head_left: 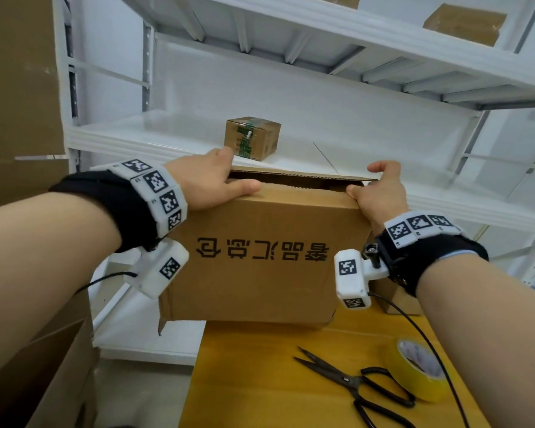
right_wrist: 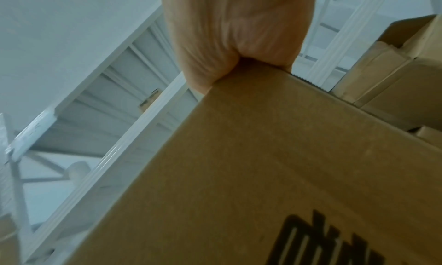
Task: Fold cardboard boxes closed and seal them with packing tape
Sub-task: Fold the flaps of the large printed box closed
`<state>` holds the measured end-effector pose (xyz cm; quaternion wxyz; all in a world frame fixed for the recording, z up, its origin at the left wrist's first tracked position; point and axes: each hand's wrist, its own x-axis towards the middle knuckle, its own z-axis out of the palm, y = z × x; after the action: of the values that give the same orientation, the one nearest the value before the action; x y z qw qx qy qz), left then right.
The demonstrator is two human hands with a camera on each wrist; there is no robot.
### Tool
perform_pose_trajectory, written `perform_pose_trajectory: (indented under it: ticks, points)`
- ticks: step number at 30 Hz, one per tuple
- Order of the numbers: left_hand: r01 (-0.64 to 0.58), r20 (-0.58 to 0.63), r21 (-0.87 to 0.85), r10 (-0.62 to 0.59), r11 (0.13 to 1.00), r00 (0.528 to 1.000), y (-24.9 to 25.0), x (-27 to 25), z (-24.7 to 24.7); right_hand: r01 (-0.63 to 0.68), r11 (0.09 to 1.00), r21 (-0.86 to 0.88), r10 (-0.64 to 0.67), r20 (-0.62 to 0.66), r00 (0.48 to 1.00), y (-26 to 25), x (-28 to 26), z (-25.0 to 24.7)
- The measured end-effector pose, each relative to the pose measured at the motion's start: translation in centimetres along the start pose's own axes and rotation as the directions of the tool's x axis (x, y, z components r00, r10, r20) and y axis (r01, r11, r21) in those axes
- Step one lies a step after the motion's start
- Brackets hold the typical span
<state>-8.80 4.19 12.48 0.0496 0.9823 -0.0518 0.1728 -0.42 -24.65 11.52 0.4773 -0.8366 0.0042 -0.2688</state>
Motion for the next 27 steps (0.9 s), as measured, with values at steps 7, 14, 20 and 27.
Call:
perform_pose_trajectory:
  ticks: [7, 14, 20, 27]
  points:
    - [-0.198, 0.099, 0.115, 0.187, 0.973, 0.977, 5.3, 0.7, 1.9, 0.076, 0.988, -0.136, -0.062, 0.103, 0.993, -0.6, -0.3, -0.4]
    - [-0.110, 0.017, 0.144, 0.109, 0.983, 0.994, 7.9, 2.3, 2.8, 0.149, 0.955, -0.256, -0.127, 0.102, 0.987, -0.9, -0.3, -0.7]
    - [-0.069, 0.014, 0.143, 0.067, 0.987, 0.998, 7.7, 2.3, 2.8, 0.238, 0.867, -0.437, -0.160, 0.209, 0.965, -2.1, 0.0, -0.7]
    - [-0.082, 0.053, 0.092, 0.078, 0.992, 0.996, 7.3, 2.8, 2.9, 0.327, 0.748, -0.578, -0.128, 0.358, 0.925, -2.7, 0.5, -0.7]
